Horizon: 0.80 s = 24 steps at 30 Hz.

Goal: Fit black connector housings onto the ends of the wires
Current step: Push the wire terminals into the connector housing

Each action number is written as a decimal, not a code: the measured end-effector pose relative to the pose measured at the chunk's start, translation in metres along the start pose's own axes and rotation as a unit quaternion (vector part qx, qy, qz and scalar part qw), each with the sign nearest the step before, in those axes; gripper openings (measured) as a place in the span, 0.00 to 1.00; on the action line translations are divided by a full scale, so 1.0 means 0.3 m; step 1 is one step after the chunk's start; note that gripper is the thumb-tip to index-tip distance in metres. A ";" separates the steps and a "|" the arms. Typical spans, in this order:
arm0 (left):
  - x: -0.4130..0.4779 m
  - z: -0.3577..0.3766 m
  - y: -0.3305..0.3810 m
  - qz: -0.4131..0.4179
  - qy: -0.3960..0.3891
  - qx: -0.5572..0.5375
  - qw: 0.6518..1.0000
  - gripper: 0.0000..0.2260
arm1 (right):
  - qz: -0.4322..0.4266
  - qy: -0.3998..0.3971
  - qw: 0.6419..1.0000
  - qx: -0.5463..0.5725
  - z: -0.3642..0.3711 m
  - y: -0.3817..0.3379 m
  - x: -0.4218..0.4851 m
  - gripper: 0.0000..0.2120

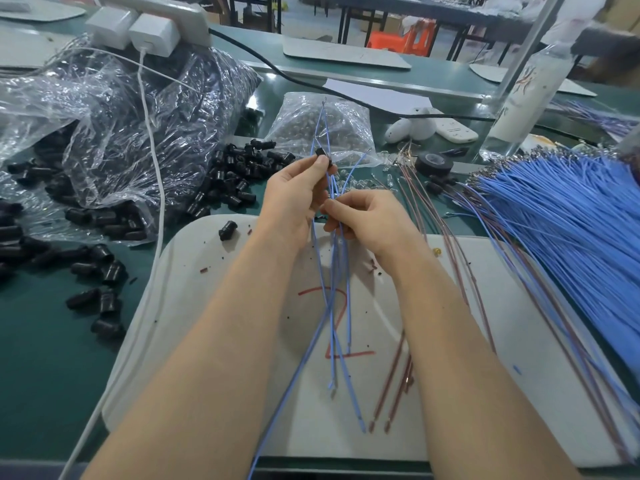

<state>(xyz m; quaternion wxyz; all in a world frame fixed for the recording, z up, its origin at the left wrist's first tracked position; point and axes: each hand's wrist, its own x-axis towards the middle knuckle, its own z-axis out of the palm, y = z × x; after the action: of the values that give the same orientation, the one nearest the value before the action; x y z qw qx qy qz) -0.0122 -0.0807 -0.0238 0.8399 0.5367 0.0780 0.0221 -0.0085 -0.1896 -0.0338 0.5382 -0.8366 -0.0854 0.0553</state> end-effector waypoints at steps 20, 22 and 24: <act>-0.019 0.008 0.000 0.014 -0.046 0.039 0.998 0.09 | 0.002 0.108 0.986 0.126 0.012 0.013 0.014 0.08; -0.011 0.005 -0.005 0.026 -0.046 0.068 0.996 0.08 | 0.004 0.105 0.990 0.090 0.010 0.013 0.013 0.09; 0.004 0.000 -0.012 0.030 -0.035 0.081 0.996 0.07 | -0.002 0.100 0.995 0.028 -0.002 0.016 0.009 0.10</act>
<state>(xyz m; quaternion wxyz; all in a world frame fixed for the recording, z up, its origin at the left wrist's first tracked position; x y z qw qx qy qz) -0.0110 -0.0820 -0.0271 0.7948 0.6055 0.0336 0.0225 -0.0054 -0.1916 -0.0378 0.5677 -0.8222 -0.0316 -0.0271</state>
